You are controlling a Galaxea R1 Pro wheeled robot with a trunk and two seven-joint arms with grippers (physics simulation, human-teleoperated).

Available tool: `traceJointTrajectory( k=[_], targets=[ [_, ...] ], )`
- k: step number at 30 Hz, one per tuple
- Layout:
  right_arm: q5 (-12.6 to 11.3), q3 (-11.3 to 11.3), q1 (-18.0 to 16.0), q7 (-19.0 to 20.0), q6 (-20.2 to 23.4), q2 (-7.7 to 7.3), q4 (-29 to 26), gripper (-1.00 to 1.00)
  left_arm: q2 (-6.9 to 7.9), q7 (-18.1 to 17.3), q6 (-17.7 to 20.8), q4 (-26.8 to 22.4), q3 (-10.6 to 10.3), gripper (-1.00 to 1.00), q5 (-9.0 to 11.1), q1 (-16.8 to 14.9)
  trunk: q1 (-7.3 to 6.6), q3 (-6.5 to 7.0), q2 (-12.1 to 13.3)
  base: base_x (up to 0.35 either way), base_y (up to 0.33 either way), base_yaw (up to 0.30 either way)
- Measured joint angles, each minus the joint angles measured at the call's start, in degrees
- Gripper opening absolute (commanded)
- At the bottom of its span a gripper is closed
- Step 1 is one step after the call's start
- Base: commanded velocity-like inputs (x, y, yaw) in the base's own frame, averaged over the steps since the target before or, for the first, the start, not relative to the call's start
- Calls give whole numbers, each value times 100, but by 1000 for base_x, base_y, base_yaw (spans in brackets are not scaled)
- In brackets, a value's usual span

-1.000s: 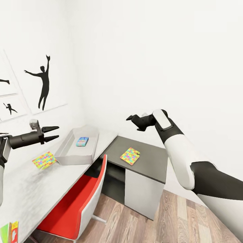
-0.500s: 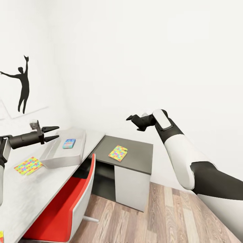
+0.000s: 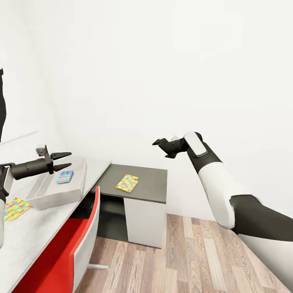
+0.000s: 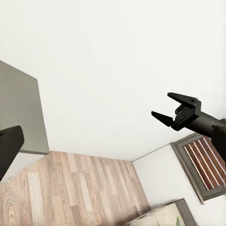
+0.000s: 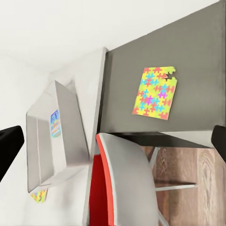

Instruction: Put all the toys in the child's room - the three board games (two on the bed and one on the table), the two jigsaw puzzles on the table, and the tennis ball on the table - inside the toy box on the table in the child's room.

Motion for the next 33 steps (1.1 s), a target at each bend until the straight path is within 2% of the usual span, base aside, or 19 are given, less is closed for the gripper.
traceJointTrajectory(
  k=[18,21,23,25,27,30,33],
  targets=[
    [-1,-32,8,15,22,-110,2,100,-54,61,-32,0,15,100,-32,5,-1,55,0,-27,0,-282],
    [1,-32,33,36,44,-200,6,100,-63,81,-41,0,11,100,-43,5,-1,64,0,-1,0,-282],
    [3,-30,86,65,55,-316,7,100,-67,88,-56,0,6,100,-48,5,-1,71,0,0,0,-282],
    [9,-39,213,119,71,-456,0,100,-87,97,-73,0,-72,100,-51,5,-1,77,1,0,0,-282],
    [4,-39,315,189,88,-537,-4,100,-118,102,-80,0,-190,100,-52,5,-1,84,0,0,0,-282],
    [1,-35,395,283,101,-597,-1,100,-156,115,-80,0,-346,100,-53,9,-1,95,0,0,0,-282],
    [28,-33,422,318,101,-620,21,100,-209,123,-79,6,-405,100,-56,12,-1,105,0,0,0,-282]
  ],
)
